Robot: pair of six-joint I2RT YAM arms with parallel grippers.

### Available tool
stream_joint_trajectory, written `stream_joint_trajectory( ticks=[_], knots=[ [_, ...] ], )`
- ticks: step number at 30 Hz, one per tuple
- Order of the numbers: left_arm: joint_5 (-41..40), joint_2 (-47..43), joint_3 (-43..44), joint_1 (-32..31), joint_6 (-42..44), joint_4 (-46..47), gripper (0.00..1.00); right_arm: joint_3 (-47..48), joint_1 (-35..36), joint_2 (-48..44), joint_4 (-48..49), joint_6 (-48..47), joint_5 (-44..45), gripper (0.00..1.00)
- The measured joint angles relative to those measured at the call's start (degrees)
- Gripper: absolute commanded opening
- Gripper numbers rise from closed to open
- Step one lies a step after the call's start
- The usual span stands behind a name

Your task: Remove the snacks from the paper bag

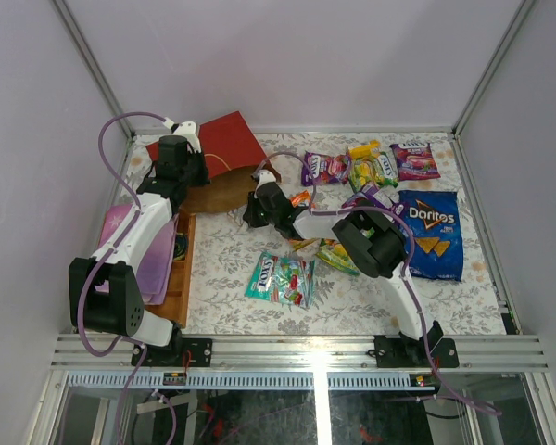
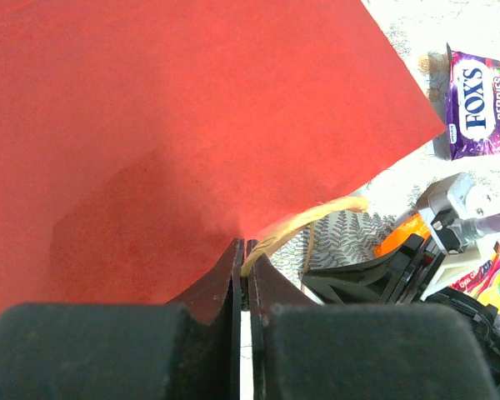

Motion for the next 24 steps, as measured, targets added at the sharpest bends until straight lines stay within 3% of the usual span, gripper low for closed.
stream_joint_trajectory(
  ticks=[7,17,18,21,24],
  knots=[
    [0.0,0.0,0.0,0.0,0.0,0.0,0.00,-1.0,0.0,-0.8,-0.3,0.8,0.1,0.00],
    [0.4,0.0,0.0,0.0,0.0,0.0,0.00,-11.0,0.0,-13.2,3.6,0.5,0.0,0.00],
    [0.4,0.0,0.0,0.0,0.0,0.0,0.00,-11.1,0.0,-14.1,4.2,0.0,-0.3,0.02],
    [0.4,0.0,0.0,0.0,0.0,0.0,0.00,-11.0,0.2,-15.6,4.8,-3.0,-2.0,0.37],
    [0.4,0.0,0.0,0.0,0.0,0.0,0.00,-8.2,1.0,-15.4,0.0,-9.1,-3.6,0.54]
  ],
)
